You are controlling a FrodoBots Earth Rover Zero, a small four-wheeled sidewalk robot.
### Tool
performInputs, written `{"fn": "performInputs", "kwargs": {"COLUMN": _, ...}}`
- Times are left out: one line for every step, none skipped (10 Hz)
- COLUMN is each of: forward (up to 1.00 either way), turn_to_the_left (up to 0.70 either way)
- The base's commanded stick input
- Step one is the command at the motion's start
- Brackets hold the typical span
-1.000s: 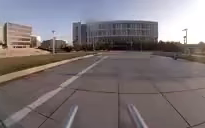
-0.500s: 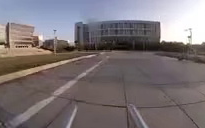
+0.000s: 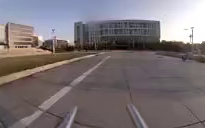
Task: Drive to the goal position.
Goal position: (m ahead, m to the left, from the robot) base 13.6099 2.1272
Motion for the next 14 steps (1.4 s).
{"fn": "performInputs", "kwargs": {"forward": 0.7, "turn_to_the_left": 0.0}}
{"fn": "performInputs", "kwargs": {"forward": 0.7, "turn_to_the_left": 0.0}}
{"fn": "performInputs", "kwargs": {"forward": 0.7, "turn_to_the_left": 0.0}}
{"fn": "performInputs", "kwargs": {"forward": 0.7, "turn_to_the_left": 0.0}}
{"fn": "performInputs", "kwargs": {"forward": 0.7, "turn_to_the_left": 0.0}}
{"fn": "performInputs", "kwargs": {"forward": 0.7, "turn_to_the_left": 0.0}}
{"fn": "performInputs", "kwargs": {"forward": 0.7, "turn_to_the_left": 0.0}}
{"fn": "performInputs", "kwargs": {"forward": 0.7, "turn_to_the_left": -0.02}}
{"fn": "performInputs", "kwargs": {"forward": 0.7, "turn_to_the_left": -0.14}}
{"fn": "performInputs", "kwargs": {"forward": 0.7, "turn_to_the_left": -0.14}}
{"fn": "performInputs", "kwargs": {"forward": 0.7, "turn_to_the_left": -0.14}}
{"fn": "performInputs", "kwargs": {"forward": 0.7, "turn_to_the_left": -0.14}}
{"fn": "performInputs", "kwargs": {"forward": 0.7, "turn_to_the_left": -0.14}}
{"fn": "performInputs", "kwargs": {"forward": 0.7, "turn_to_the_left": -0.12}}
